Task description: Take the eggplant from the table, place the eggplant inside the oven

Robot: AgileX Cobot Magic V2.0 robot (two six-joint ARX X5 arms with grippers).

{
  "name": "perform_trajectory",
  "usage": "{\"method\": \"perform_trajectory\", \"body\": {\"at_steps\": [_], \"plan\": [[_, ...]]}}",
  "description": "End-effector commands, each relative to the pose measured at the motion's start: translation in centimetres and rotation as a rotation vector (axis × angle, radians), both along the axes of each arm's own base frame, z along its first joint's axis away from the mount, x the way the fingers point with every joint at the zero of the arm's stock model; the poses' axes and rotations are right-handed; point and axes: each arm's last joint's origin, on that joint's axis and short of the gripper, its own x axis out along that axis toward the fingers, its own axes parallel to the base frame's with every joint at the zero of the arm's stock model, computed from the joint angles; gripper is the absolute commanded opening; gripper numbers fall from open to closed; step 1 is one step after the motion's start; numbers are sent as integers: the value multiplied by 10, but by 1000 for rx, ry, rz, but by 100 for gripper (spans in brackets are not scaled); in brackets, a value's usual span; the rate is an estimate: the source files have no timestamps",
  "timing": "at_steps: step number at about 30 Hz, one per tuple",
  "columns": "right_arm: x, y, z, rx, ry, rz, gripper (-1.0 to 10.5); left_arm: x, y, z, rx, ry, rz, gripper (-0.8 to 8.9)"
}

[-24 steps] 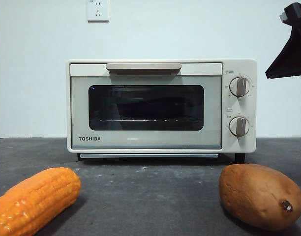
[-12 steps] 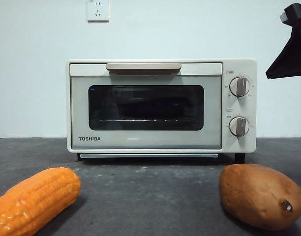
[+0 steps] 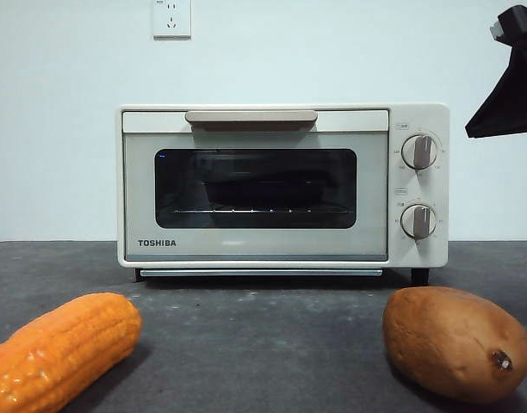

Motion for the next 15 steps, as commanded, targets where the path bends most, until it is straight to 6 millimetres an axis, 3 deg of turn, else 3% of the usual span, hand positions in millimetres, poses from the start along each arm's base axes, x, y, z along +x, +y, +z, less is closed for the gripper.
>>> {"method": "perform_trajectory", "body": {"at_steps": [1,8,15], "plan": [[-7,-4,9,28,-46,-13,4,1,0,-8,16,27,-2,4],[-40,-39,39,-12,-368,-201,4,1,0,-8,16,27,-2,4],[-63,-67,39,-40,-451,-458,4,1,0,-8,16,27,-2,4]]}}
